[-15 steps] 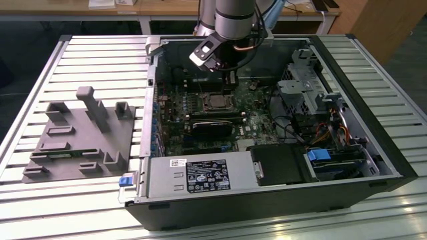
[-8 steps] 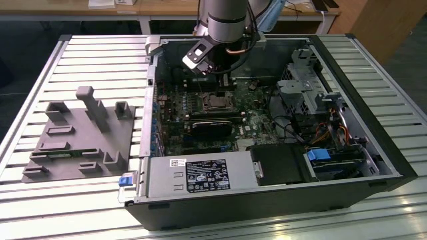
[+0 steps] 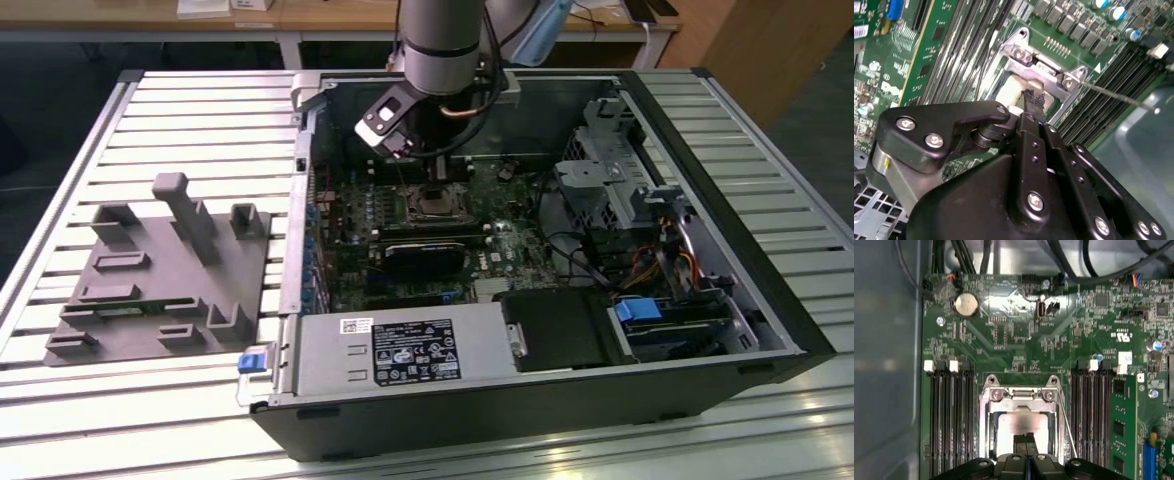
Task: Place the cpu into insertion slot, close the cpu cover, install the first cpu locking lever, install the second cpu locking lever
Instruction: 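Close the cpu cover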
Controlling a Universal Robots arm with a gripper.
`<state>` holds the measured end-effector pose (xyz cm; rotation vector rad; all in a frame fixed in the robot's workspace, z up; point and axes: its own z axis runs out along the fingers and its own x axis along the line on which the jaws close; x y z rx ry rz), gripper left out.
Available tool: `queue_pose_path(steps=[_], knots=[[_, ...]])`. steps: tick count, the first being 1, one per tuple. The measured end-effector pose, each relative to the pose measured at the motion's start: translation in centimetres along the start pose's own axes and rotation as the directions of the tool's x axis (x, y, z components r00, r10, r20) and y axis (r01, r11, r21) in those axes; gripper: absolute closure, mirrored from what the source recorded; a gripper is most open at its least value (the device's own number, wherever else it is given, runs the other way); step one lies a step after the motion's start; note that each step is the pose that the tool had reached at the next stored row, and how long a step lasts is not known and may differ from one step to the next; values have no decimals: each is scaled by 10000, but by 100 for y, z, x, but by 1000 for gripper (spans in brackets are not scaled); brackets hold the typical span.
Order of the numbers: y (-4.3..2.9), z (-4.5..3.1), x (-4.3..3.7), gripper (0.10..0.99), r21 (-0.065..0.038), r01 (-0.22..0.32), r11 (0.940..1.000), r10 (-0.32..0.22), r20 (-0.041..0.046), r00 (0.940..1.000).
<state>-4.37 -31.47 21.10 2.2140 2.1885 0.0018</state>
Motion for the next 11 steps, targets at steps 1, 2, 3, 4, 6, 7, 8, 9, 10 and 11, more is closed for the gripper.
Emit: queue_pose_path(steps=[1, 2, 3, 4, 6, 7, 8, 9, 10, 11], knots=[[-12, 5, 1, 980, -1, -1, 10000, 1, -1, 10000], [-23, 9, 1, 980, -1, -1, 10000, 1, -2, 10000], [-36, 13, 2, 980, -1, 0, 10000, 0, -1, 10000], [-51, 19, 3, 980, -2, 0, 10000, 0, -2, 10000], [-81, 31, 5, 980, -2, 0, 10000, 0, -3, 10000], [-96, 38, 6, 980, -1, 1, 10000, -1, -2, 10000], [-107, 47, 8, 980, -1, -1, 10000, 1, -2, 10000], [-113, 58, 9, 980, -1, 0, 10000, 0, -2, 10000], [-116, 71, 10, 980, -1, 0, 10000, 0, -2, 10000], [-118, 85, 12, 980, -2, 1, 10000, -1, -3, 10000]])
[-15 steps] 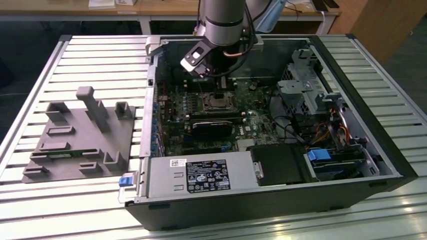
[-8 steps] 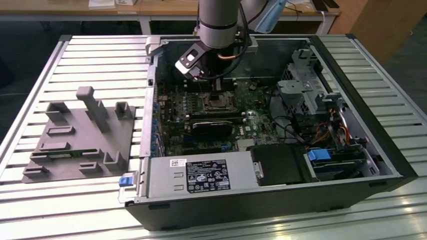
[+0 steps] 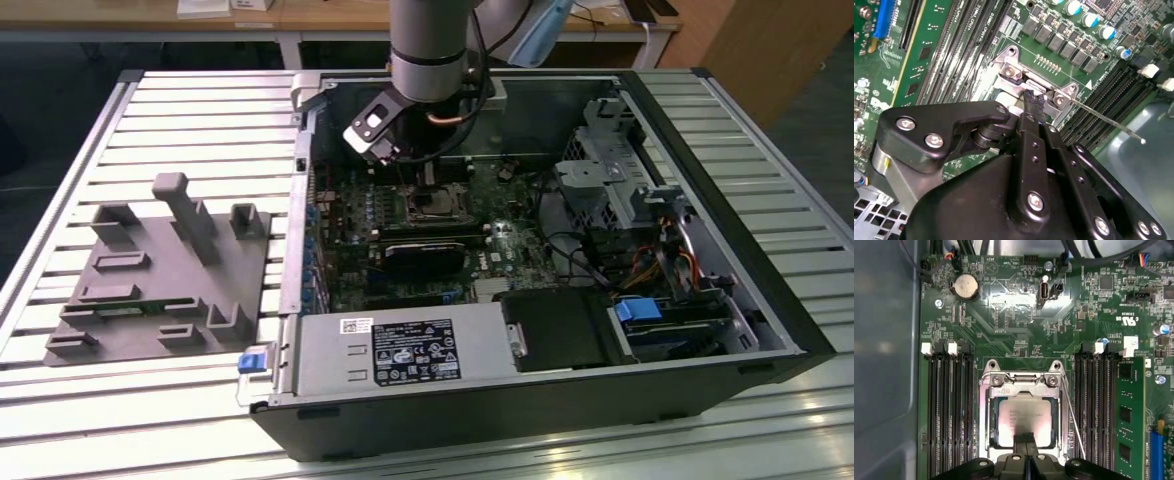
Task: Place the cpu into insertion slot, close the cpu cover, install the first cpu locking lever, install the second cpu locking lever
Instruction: 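Close the cpu cover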
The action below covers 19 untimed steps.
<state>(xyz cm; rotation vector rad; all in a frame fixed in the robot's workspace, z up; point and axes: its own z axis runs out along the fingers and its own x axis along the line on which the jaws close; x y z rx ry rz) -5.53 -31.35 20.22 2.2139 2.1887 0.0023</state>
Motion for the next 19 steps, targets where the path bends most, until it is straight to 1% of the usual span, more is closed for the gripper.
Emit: queue_pose_path(steps=[2, 5, 6, 10, 12, 19], knots=[[-1, 25, 1, 980, 5, 2, 10000, -2, 6, 10000], [-2, 28, 2, 980, 3, 1, 10000, -1, 6, 10000], [0, 21, 4, 980, -5, 0, 10000, 0, -5, 10000], [1, -66, 1, 980, 0, 0, 10000, 0, 1, 10000], [3, -70, 2, 980, 0, 1, 10000, -1, -1, 10000], [78, -69, 2, 980, 0, 1, 10000, -1, 1, 10000]])
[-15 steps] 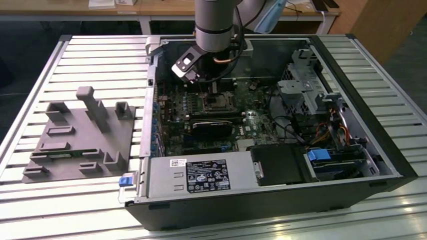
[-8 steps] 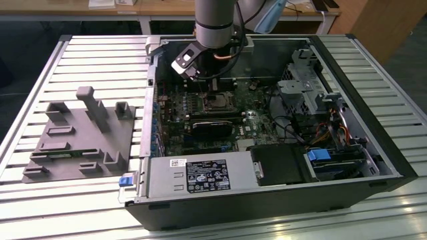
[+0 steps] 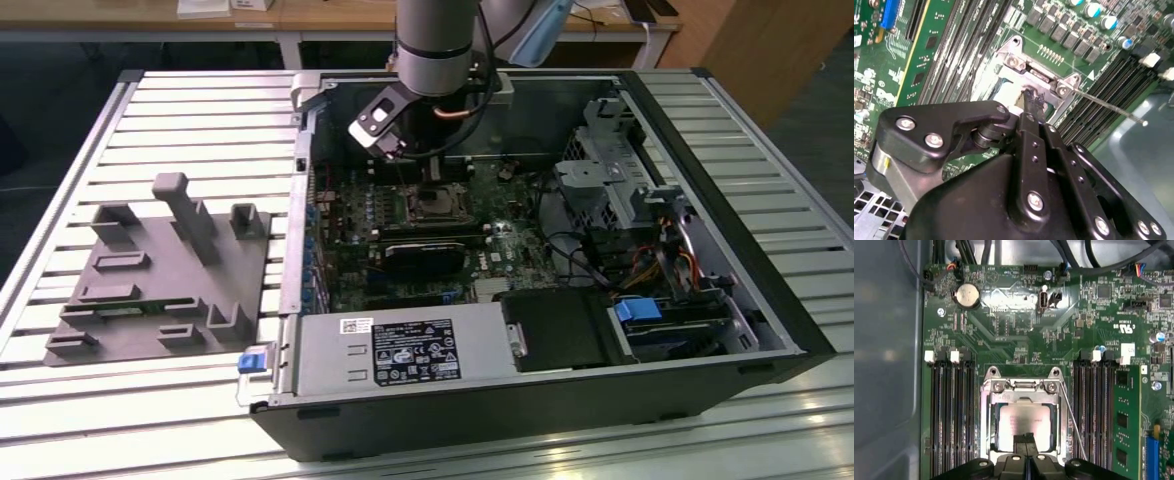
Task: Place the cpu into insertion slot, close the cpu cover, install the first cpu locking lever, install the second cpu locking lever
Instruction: 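Close the cpu cover, then install the first cpu locking lever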
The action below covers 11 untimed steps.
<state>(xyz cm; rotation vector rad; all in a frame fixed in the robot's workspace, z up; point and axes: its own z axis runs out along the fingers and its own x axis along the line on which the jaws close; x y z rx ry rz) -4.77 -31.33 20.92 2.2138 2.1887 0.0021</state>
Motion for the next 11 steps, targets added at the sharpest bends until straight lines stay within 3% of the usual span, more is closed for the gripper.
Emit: queue_pose_path(steps=[5, 11], knots=[[76, 2, 0, 980, 2, -1, 10000, 1, 0, 10000], [89, 2, 1, 980, 3, -1, 10000, 1, 1, 10000]])
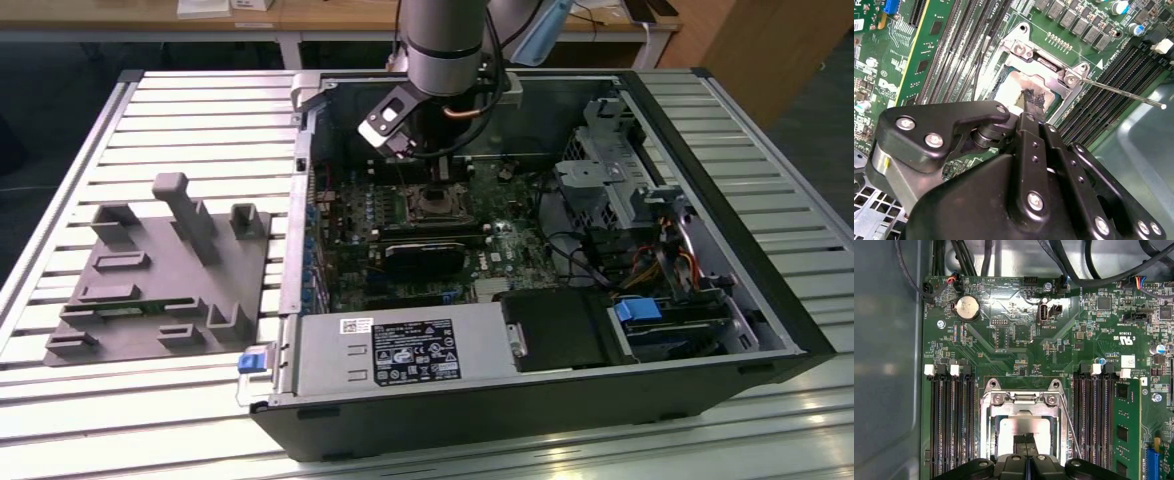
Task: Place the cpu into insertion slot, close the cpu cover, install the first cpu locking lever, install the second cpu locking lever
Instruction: 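Install the first cpu locking lever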
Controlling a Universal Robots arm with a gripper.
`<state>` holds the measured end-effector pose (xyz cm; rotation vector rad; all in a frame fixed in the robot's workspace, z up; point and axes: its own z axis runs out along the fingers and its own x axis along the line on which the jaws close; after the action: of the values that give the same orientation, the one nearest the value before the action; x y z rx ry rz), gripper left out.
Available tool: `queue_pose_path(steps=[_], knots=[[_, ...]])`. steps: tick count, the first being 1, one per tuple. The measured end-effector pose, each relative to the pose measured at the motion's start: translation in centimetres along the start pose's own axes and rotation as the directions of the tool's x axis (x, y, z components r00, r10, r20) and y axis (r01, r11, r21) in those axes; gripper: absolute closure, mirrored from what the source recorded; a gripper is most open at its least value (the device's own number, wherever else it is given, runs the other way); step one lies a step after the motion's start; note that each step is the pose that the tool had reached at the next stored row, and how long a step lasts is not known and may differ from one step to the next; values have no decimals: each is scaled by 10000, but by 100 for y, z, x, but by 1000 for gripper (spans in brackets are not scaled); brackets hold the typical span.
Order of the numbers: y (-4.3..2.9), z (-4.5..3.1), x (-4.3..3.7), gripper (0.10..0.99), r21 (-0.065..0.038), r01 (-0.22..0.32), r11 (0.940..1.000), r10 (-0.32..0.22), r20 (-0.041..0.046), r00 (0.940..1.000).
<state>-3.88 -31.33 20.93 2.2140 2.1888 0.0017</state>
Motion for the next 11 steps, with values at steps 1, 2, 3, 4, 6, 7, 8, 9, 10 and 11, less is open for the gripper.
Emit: queue_pose_path(steps=[1, 2, 3, 4, 6, 7, 8, 9, 10, 11], knots=[[0, 0, 0, 980, 0, 0, 10000, 0, -2, 10000], [0, -2, 0, 980, 1, 1, 10000, -1, 0, 10000], [0, -5, 0, 980, 1, 0, 10000, 0, 0, 10000], [0, -8, 0, 980, 1, 1, 10000, -1, -1, 10000], [0, -16, -1, 980, 0, 0, 10000, 0, -1, 10000], [1, -20, 0, 980, 0, 1, 10000, -1, -2, 10000], [1, -27, -1, 980, 0, 0, 10000, 0, -1, 10000], [1, -34, -1, 980, 0, 0, 10000, 0, -2, 10000], [1, -40, -1, 980, 0, 1, 10000, -1, -2, 10000], [1, -46, -1, 980, 0, 1, 10000, -1, -1, 10000]])
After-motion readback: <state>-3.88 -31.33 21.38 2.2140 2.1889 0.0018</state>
